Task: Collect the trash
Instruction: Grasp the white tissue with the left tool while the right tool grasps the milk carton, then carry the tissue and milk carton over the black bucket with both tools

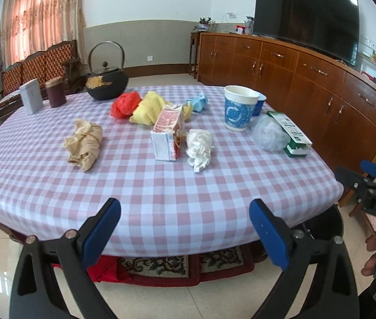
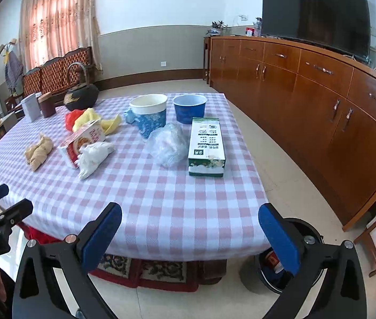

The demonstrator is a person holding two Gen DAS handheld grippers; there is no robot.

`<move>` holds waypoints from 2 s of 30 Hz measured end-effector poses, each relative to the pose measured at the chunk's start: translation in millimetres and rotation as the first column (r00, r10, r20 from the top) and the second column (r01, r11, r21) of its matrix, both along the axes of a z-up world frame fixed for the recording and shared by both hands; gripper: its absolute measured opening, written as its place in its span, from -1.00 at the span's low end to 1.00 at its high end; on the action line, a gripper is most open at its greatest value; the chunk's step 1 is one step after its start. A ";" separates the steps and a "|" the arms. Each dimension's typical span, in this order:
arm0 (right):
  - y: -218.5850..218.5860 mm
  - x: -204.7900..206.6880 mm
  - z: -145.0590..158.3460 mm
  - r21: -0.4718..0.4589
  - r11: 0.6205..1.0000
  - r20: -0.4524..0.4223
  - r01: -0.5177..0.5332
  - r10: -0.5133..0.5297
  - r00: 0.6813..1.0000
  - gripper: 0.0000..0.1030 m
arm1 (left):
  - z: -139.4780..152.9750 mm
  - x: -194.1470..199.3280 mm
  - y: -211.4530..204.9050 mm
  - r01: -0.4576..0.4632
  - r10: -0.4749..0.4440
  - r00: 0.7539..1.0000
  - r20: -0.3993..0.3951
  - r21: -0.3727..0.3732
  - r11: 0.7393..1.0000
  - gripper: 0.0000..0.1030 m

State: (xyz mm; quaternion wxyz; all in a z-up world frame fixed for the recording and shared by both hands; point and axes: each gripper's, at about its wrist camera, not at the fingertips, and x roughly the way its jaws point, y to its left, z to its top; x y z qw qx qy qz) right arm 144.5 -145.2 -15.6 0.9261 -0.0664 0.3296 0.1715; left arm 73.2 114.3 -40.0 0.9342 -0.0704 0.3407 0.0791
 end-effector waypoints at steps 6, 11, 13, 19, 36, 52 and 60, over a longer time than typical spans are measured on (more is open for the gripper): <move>-2.5 33.4 -4.6 -0.007 0.999 -0.056 0.041 -0.042 0.998 1.00 | -6.8 30.8 -4.0 0.033 -0.033 0.999 -0.013 -0.013 0.999 0.39; 3.1 62.8 -13.7 -0.035 0.999 -0.071 0.028 -0.030 0.997 1.00 | -16.0 62.4 -7.9 0.050 -0.051 0.998 -0.032 -0.030 0.998 0.39; 7.1 76.8 -19.7 -0.041 0.999 -0.086 0.018 -0.022 0.996 0.98 | -20.8 75.3 -8.1 0.052 -0.053 0.997 -0.050 -0.033 0.998 0.37; 16.2 109.2 -39.8 -0.065 0.998 -0.143 -0.012 0.002 0.990 0.74 | -33.4 110.3 -4.5 0.049 -0.051 0.994 -0.094 -0.028 0.998 0.23; 8.6 147.9 -52.7 -0.047 0.999 -0.162 0.010 -0.017 0.987 0.10 | -45.0 148.1 -0.1 0.055 -0.058 0.991 -0.117 -0.028 0.998 -0.27; -45.0 86.1 -5.7 0.011 0.998 -0.047 0.067 -0.066 0.997 0.09 | -3.6 110.3 -29.7 0.116 -0.116 0.993 -0.015 -0.024 0.993 -0.28; -95.6 42.7 10.5 0.008 0.994 -0.010 0.107 -0.107 0.994 0.09 | 8.9 92.3 -84.9 0.235 -0.235 0.972 0.009 -0.013 0.972 -0.28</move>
